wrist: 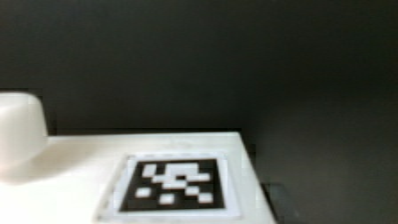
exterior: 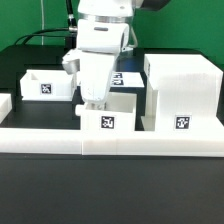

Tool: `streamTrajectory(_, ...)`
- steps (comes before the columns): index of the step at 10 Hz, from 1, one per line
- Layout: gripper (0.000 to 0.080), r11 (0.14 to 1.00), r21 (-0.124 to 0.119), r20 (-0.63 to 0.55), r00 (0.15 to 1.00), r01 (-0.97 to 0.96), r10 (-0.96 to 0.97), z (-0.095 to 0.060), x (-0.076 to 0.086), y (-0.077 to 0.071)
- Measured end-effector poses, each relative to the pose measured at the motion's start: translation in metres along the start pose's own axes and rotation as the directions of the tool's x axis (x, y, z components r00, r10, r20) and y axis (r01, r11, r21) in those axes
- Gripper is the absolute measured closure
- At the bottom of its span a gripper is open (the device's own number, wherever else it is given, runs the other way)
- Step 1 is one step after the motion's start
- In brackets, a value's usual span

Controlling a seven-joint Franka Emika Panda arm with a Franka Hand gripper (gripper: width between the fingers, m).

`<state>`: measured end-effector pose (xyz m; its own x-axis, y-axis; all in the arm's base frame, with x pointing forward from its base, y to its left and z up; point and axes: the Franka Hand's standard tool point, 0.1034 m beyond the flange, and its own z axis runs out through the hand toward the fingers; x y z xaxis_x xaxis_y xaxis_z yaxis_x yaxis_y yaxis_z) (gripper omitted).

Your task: Assemble drawer

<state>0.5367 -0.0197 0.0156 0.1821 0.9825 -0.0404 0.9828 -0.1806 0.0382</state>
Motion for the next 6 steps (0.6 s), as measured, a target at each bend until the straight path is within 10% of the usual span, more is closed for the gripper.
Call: streamTrajectory(6,0.0757,1.000,0.006,0.009,1.000,0.016,-0.016,0.0012,0.0015,-0.0019)
